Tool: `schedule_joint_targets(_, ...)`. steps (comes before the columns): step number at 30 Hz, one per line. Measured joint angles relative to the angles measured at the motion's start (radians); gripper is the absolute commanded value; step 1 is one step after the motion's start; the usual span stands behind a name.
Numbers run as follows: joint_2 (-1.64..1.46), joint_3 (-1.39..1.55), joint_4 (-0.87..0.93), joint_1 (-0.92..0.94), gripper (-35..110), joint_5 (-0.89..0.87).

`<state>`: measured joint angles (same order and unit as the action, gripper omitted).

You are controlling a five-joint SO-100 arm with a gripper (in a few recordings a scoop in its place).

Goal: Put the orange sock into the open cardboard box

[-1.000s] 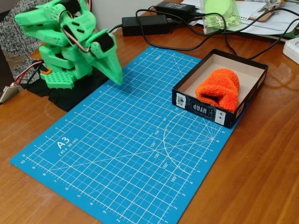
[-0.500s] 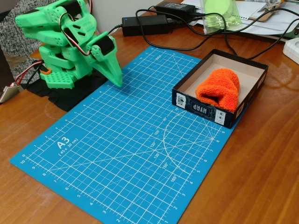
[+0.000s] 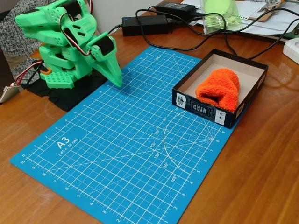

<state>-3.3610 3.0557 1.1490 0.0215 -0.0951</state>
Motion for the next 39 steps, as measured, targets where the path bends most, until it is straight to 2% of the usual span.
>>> schedule_joint_targets(39, 0.0, 0.0, -0.005, -0.009, 0, 0.005)
